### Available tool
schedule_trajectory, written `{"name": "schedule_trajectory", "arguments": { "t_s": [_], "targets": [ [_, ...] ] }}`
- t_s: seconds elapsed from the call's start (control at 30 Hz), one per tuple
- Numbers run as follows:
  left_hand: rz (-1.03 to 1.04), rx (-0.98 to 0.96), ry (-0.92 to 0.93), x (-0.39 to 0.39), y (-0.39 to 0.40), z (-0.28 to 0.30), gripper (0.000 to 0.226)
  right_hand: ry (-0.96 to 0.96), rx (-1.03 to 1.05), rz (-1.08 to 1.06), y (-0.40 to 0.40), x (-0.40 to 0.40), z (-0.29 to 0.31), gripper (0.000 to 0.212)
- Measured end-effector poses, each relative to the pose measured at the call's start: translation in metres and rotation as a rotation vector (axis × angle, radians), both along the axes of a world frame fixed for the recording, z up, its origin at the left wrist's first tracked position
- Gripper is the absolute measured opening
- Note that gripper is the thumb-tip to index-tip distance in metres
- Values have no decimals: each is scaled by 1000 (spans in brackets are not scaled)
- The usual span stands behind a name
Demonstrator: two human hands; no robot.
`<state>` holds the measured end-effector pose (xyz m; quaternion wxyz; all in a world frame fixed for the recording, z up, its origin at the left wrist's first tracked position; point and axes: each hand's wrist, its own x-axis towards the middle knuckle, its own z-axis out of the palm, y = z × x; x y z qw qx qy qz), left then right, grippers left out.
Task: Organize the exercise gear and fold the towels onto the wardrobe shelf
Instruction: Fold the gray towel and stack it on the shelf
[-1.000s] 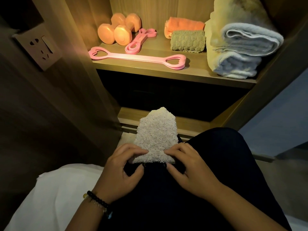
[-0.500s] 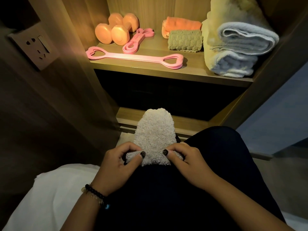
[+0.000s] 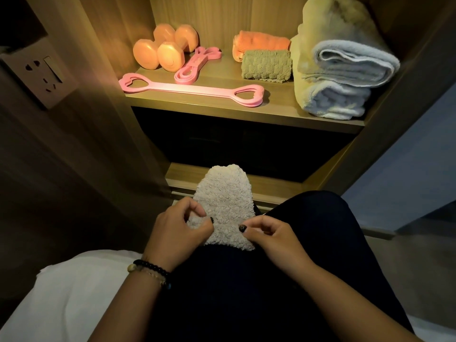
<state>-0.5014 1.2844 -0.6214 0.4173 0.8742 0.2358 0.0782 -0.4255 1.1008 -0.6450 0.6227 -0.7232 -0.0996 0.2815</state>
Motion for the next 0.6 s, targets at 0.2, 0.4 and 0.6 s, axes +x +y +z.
{"name": "schedule_trajectory", "arguments": {
  "t_s": [0.2,0.4,0.6],
  "targets": [
    [-318,387,-246,-2,-6,2,24,-845,-177,115,-2,-10,-8,26],
    [-372,320,-239,-10,3,0,28,-714,-175,223,-10,-9,-5,28],
    [-334,158,-190,-20,3,-6,31,-693,-267,334,-9,-4,-6,28]
  ]
}}
